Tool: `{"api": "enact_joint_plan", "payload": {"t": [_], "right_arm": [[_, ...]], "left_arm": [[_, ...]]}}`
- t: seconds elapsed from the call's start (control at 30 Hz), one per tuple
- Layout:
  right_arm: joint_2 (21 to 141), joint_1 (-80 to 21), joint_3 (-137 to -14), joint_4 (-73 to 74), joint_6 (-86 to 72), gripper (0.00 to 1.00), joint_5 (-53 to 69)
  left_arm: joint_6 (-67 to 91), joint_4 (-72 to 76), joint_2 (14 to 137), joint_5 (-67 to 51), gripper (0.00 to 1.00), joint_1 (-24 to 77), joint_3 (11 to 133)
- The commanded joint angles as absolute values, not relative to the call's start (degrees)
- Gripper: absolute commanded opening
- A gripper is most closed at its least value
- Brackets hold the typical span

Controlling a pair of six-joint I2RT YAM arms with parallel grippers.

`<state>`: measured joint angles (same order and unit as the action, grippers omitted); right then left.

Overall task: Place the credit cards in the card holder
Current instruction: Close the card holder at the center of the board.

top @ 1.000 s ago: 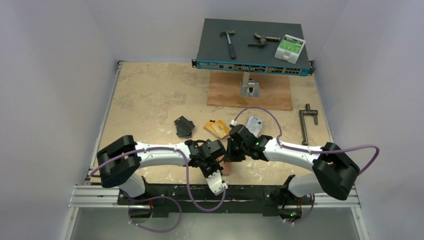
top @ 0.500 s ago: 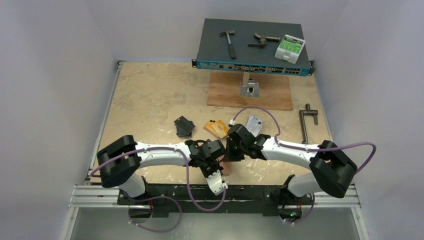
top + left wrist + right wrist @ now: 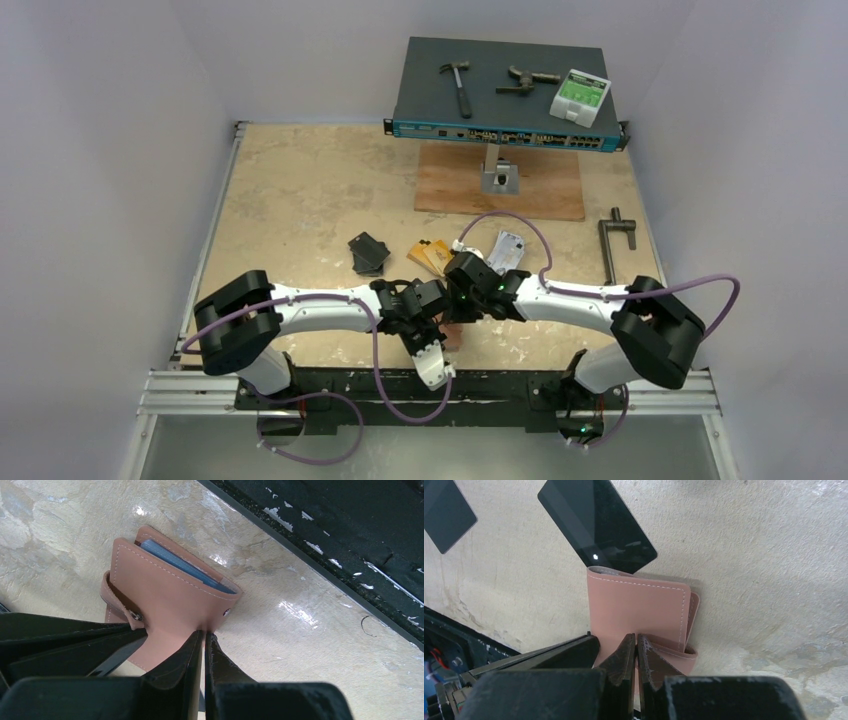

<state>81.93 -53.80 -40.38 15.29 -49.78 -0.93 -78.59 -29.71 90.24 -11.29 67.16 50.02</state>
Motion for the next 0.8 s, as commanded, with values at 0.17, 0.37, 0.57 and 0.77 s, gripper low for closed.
{"api": "enact_joint_plan", "payload": {"t": [0.17,0.37,0.57,0.77], "right_arm": [[80.16,-55.72,-40.89,20.41,-51.86,0.0,-7.26],[78.92,-55.71,-44.69,25.5,-49.78,0.0,-9.98],[77.61,-55.67,-46.4,27.68,-49.15,0.08,-10.56],[76.3,-55.7,-47.98,31.85,-47.81,0.22,-11.95]], "left_arm": [[-78.24,-29.92,90.98,-12.0,0.04,67.32,50.1],[-77.9,-30.32,90.94,-12.13,0.04,67.32,50.49],[-77.49,-30.65,91.09,-12.29,0.03,67.32,50.61],[-76.89,-30.89,91.23,-12.4,0.03,67.32,50.92]]}}
